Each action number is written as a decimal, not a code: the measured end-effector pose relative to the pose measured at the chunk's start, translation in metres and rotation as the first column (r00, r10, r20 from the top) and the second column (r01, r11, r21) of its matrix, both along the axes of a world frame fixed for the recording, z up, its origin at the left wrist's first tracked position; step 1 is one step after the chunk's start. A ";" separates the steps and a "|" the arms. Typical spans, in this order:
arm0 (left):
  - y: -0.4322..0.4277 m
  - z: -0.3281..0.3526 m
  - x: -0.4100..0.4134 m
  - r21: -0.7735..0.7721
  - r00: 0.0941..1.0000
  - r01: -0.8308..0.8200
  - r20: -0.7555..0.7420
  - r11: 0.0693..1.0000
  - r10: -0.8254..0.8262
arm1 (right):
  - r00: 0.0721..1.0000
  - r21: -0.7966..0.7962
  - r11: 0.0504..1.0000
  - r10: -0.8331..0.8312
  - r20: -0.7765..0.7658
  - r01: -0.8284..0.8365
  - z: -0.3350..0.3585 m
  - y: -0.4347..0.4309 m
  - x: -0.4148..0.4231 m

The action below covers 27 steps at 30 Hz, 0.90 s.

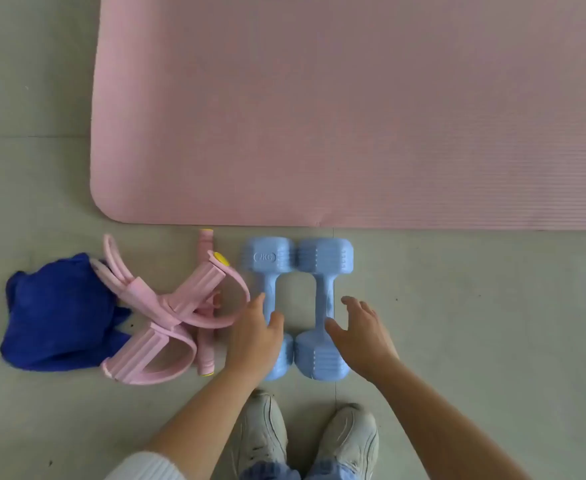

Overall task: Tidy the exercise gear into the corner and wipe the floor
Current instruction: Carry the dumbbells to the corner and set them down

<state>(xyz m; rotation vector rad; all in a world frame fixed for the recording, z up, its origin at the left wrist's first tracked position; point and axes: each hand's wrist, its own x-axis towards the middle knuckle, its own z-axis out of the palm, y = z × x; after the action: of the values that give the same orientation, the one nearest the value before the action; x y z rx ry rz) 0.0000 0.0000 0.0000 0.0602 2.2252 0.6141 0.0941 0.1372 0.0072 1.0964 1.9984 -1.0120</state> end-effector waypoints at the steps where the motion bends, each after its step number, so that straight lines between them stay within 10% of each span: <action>1: 0.002 -0.009 0.001 -0.006 0.999 0.008 -0.034 1.000 -0.009 | 0.998 -0.034 0.997 -0.065 -0.003 0.065 -0.012 -0.001 -0.001; 16: 0.020 -0.044 -0.020 -0.154 0.989 -0.024 0.143 0.988 0.046 | 0.819 -0.327 0.764 -0.571 0.058 0.556 -0.058 0.000 -0.014; 27: 0.062 0.171 0.009 0.021 0.953 0.013 0.303 1.000 -0.019 | 0.735 -0.337 0.685 -0.678 0.031 0.646 0.156 0.049 0.043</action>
<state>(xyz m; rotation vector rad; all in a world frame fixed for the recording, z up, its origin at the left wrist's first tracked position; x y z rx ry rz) 0.0089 0.0621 0.1711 -0.0067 1.9195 0.5923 0.1370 0.1857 0.1631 1.6497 1.4025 -1.7269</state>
